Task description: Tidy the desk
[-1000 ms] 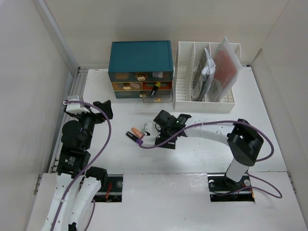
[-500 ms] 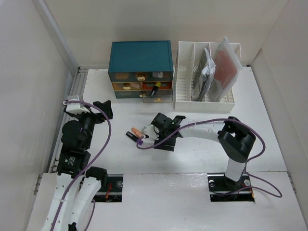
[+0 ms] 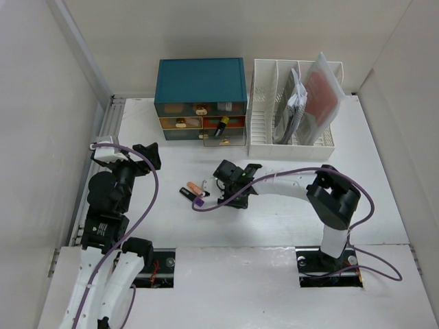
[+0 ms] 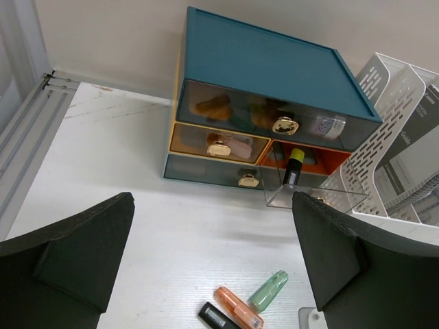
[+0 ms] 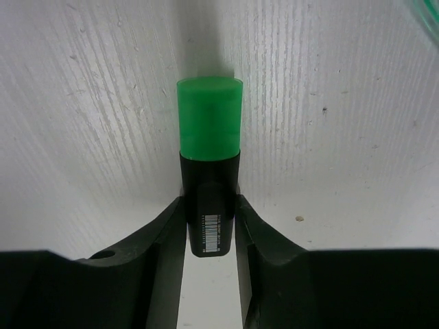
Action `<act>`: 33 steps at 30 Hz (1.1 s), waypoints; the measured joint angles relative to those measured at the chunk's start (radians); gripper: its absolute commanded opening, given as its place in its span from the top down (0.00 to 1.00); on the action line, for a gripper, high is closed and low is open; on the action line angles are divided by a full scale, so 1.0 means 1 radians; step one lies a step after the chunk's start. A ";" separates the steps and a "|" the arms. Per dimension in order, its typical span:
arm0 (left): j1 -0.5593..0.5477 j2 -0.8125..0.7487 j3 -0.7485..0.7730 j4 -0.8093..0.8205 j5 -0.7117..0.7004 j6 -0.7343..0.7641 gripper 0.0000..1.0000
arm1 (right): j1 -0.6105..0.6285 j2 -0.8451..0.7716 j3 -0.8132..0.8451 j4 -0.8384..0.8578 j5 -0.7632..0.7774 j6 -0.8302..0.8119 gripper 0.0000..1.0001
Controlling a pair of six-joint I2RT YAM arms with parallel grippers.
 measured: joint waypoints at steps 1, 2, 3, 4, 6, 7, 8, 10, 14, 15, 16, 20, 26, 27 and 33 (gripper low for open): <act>0.000 0.000 0.000 0.000 0.000 0.000 0.00 | 0.000 0.000 0.002 -0.001 0.000 0.000 0.91; 0.000 0.000 0.000 0.000 0.000 0.000 0.00 | 0.000 0.000 0.004 -0.001 0.003 0.000 0.91; 0.000 0.000 0.000 0.000 0.000 0.000 0.00 | 0.000 0.000 0.009 -0.002 0.011 -0.003 0.91; 0.000 0.000 0.000 0.000 0.000 0.000 0.00 | 0.001 0.000 0.017 -0.004 0.026 -0.007 0.91; 0.000 0.000 0.000 0.000 0.000 0.000 0.00 | 0.002 -0.004 0.045 -0.005 0.081 -0.019 0.91; 0.000 0.000 0.000 0.000 0.000 0.000 0.00 | 0.002 -0.008 0.066 -0.008 0.106 -0.029 0.91; 0.000 0.000 0.000 0.000 0.000 0.000 0.00 | 0.001 -0.013 0.098 -0.011 0.134 -0.037 0.91; 0.000 0.000 0.000 0.000 0.000 0.000 0.00 | -0.010 -0.021 0.176 -0.012 0.176 -0.056 0.91; 0.000 0.000 0.000 0.000 0.000 0.000 0.00 | -0.055 -0.026 0.367 0.011 0.253 -0.090 0.91; 0.000 0.000 0.000 0.000 0.000 0.000 0.00 | -0.073 -0.026 0.404 0.021 0.268 -0.095 0.91; 0.000 0.000 0.000 0.000 0.000 0.000 0.00 | -0.090 -0.026 0.437 0.031 0.281 -0.100 0.91; 0.000 0.000 0.000 0.000 0.000 0.000 0.00 | -0.154 -0.016 0.541 0.039 0.318 -0.114 0.90; 0.000 0.000 0.000 0.000 0.000 0.000 0.00 | -0.204 0.062 0.644 0.052 0.349 -0.124 0.86; 0.000 0.000 0.000 0.000 0.000 0.000 0.00 | -0.210 0.077 0.650 0.052 0.351 -0.127 0.84; 0.000 0.000 0.000 0.000 0.000 0.000 0.00 | -0.235 0.154 0.662 0.047 0.353 -0.139 0.67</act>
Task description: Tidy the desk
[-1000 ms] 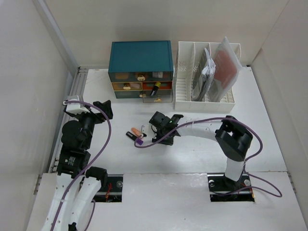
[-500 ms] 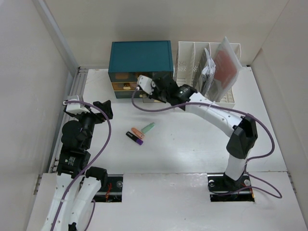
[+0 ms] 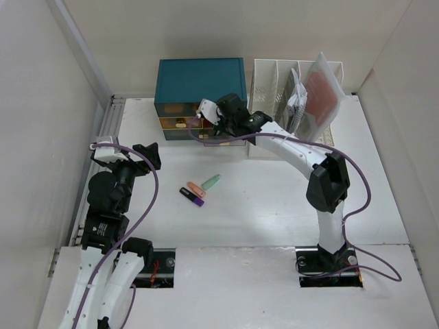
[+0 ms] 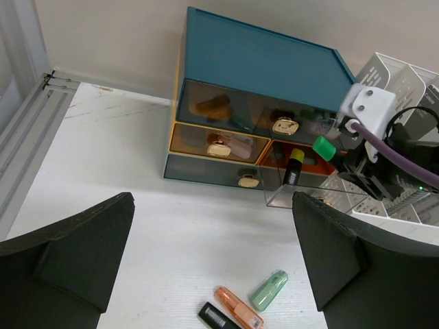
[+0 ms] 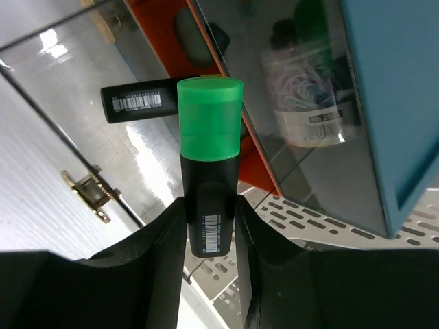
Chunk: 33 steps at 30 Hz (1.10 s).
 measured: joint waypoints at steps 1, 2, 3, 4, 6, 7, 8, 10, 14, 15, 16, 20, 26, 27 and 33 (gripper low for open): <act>0.000 0.000 0.000 0.000 0.000 0.000 0.00 | -0.005 0.008 0.004 -0.002 -0.001 -0.003 0.56; 0.000 0.000 0.000 0.000 0.000 0.000 0.00 | -0.010 0.014 0.010 -0.003 0.000 -0.003 0.51; 0.000 0.000 0.000 0.000 0.000 0.000 0.00 | -0.013 0.018 0.012 -0.002 0.000 -0.005 0.48; 0.000 0.000 0.000 0.000 0.000 0.000 0.00 | -0.016 0.018 0.013 -0.003 -0.001 -0.008 0.45; 0.000 0.000 0.000 0.000 0.000 0.000 0.00 | -0.023 0.018 0.023 -0.002 -0.002 -0.009 0.39; 0.000 0.000 0.000 0.000 0.000 0.000 0.00 | -0.025 0.018 0.027 0.000 -0.003 -0.010 0.38; 0.000 0.000 0.000 0.000 0.000 0.000 0.00 | -0.026 0.017 0.031 0.002 -0.007 -0.010 0.36; 0.000 0.000 0.000 0.000 0.000 0.000 0.00 | -0.026 0.014 0.032 0.004 -0.014 -0.009 0.36; 0.000 0.000 0.000 0.000 0.000 0.000 0.00 | -0.025 -0.019 0.020 0.004 -0.074 -0.002 0.37; 0.000 0.000 0.000 0.000 0.000 0.000 0.00 | -0.026 -0.039 0.008 0.003 -0.110 -0.003 0.37; 0.000 0.000 0.000 0.000 0.000 0.000 0.00 | -0.026 -0.068 -0.013 0.000 -0.162 -0.017 0.39; 0.000 0.000 0.000 0.000 0.000 0.000 0.00 | -0.029 -0.187 -0.086 -0.074 -0.488 -0.166 0.41; 0.000 0.000 0.000 0.000 0.000 0.000 0.00 | 0.019 -0.154 -0.131 -0.215 -0.773 -0.391 0.45; 0.000 0.000 0.000 0.000 0.000 0.000 0.00 | 0.029 -0.122 -0.131 -0.229 -0.792 -0.409 0.45; 0.000 0.000 0.000 0.000 0.000 0.000 0.00 | 0.063 0.053 -0.129 -0.283 -0.819 -0.462 0.45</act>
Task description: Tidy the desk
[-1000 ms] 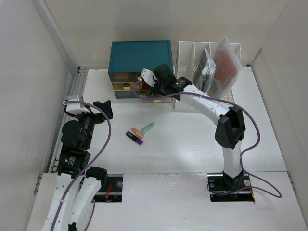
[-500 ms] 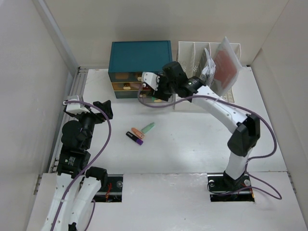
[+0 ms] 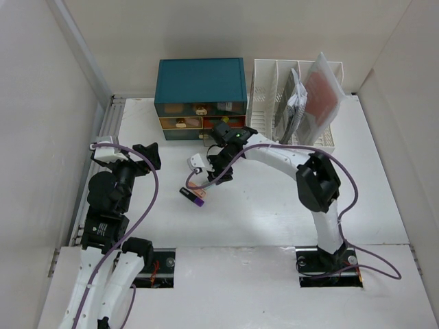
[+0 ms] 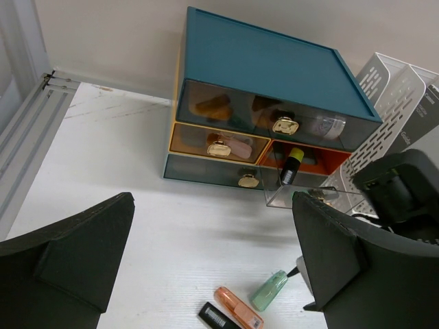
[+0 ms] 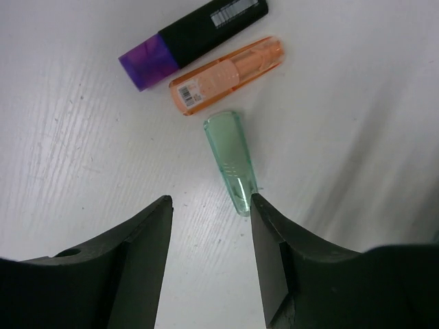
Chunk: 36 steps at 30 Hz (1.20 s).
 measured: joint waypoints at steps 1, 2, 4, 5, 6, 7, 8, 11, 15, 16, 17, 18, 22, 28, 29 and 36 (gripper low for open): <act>0.000 0.000 0.000 0.000 0.000 0.000 0.00 | 0.000 0.018 0.005 -0.008 0.000 -0.004 0.45; 0.000 0.000 0.000 0.000 0.000 0.000 0.00 | 0.000 0.031 0.012 -0.011 0.000 -0.005 0.45; 0.000 0.000 0.000 0.000 0.001 0.000 0.00 | 0.000 0.054 0.027 -0.011 0.001 -0.006 0.45; 0.000 -0.001 0.000 0.000 0.003 0.000 0.00 | -0.001 0.060 0.034 -0.012 0.002 -0.008 0.45; 0.000 -0.001 0.000 0.000 0.004 0.000 0.00 | -0.002 0.066 0.040 -0.011 0.001 -0.009 0.45; 0.000 -0.002 0.000 0.000 0.006 0.000 0.00 | -0.002 0.069 0.046 -0.011 0.001 -0.008 0.45; 0.000 -0.003 0.000 0.000 0.007 0.000 0.00 | -0.002 0.071 0.051 -0.010 0.001 -0.009 0.45; 0.000 -0.007 0.000 0.000 0.010 0.000 0.00 | -0.001 0.074 0.058 -0.010 0.001 -0.008 0.45; 0.000 -0.007 0.000 0.000 0.010 0.000 0.00 | 0.000 0.083 0.060 -0.010 0.000 -0.009 0.45; 0.000 -0.007 0.000 0.000 0.010 0.000 0.00 | 0.001 0.085 0.060 -0.010 -0.002 -0.008 0.45; 0.000 -0.007 0.000 0.000 0.010 0.000 0.00 | 0.003 0.088 0.060 -0.010 -0.005 -0.008 0.45; 0.000 -0.007 0.000 0.000 0.010 0.000 0.00 | 0.007 0.090 0.060 -0.010 -0.008 -0.008 0.45; 0.000 -0.013 0.000 0.000 0.010 0.000 0.00 | 0.050 0.090 0.058 -0.007 -0.024 0.008 0.45; 0.000 -0.027 0.000 0.001 0.009 0.000 0.00 | 0.158 0.092 0.051 0.006 -0.059 0.069 0.47; 0.000 -0.027 0.000 0.001 0.009 0.000 0.00 | 0.170 0.093 0.051 0.006 -0.066 0.081 0.47; 0.000 -0.028 0.000 0.001 0.009 0.000 0.00 | 0.172 0.122 0.048 0.059 -0.089 0.200 0.45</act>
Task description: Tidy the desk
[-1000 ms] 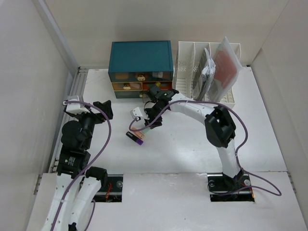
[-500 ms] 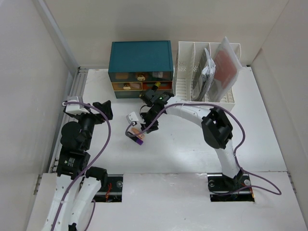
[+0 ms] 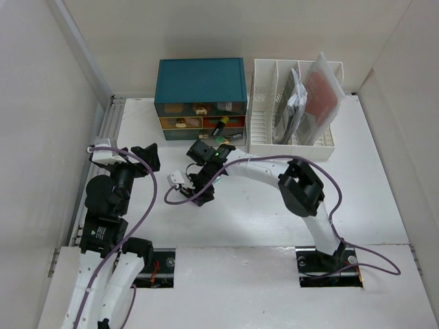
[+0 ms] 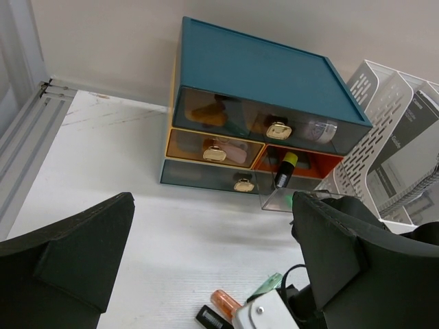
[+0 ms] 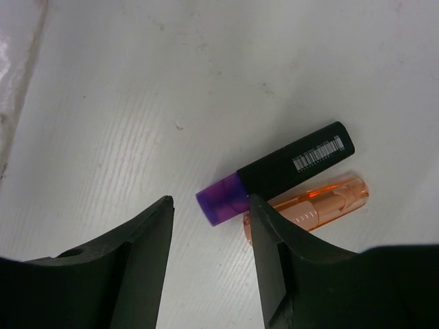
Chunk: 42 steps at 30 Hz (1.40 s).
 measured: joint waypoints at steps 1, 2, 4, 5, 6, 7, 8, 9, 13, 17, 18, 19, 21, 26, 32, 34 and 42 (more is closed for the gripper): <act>0.000 -0.001 0.000 0.000 0.000 0.000 0.00 | -0.003 0.002 -0.005 0.023 0.002 0.027 0.45; 0.000 -0.003 0.000 0.000 0.000 0.000 0.00 | -0.005 0.002 -0.011 0.032 0.006 0.042 0.45; 0.000 -0.006 0.000 0.000 0.000 0.000 0.00 | -0.008 0.002 -0.018 0.061 0.020 0.086 0.45; 0.000 -0.006 0.000 0.000 0.000 0.000 0.00 | -0.008 0.003 -0.023 0.079 0.031 0.106 0.44; 0.000 -0.007 0.000 0.000 0.000 0.000 0.00 | -0.008 0.003 -0.025 0.093 0.039 0.127 0.43; 0.000 -0.007 0.000 0.000 0.000 0.000 0.00 | -0.006 0.004 -0.028 0.110 0.046 0.146 0.42; 0.000 -0.006 0.000 0.000 0.000 0.000 0.00 | -0.005 0.007 -0.029 0.121 0.051 0.163 0.42; 0.000 -0.007 0.000 0.000 0.000 0.000 0.00 | -0.003 0.012 -0.029 0.131 0.056 0.180 0.42; 0.000 -0.008 0.000 0.000 -0.004 0.000 0.00 | 0.010 0.043 -0.029 0.159 0.068 0.232 0.42; 0.000 -0.015 0.000 0.000 -0.008 0.000 0.00 | 0.032 0.075 -0.029 0.178 0.088 0.280 0.42; 0.000 -0.017 0.000 0.000 -0.008 0.000 0.00 | 0.037 0.075 -0.029 0.186 0.097 0.293 0.42; 0.000 -0.018 0.000 0.000 -0.009 0.000 0.00 | 0.039 0.075 -0.029 0.192 0.108 0.306 0.42; 0.000 -0.018 0.000 0.000 -0.010 0.000 0.00 | 0.045 0.075 -0.030 0.207 0.128 0.334 0.40; 0.000 -0.020 0.000 0.000 -0.011 0.000 0.00 | 0.049 0.074 -0.036 0.243 0.174 0.385 0.40; 0.000 -0.025 0.000 0.000 -0.011 0.000 0.00 | 0.052 0.073 -0.054 0.298 0.232 0.414 0.72; 0.000 -0.025 0.000 0.000 -0.011 0.000 0.00 | 0.052 0.071 -0.062 0.317 0.251 0.421 0.84; 0.000 -0.025 0.000 0.000 -0.011 0.000 0.00 | 0.064 0.056 -0.077 0.341 0.312 0.419 0.97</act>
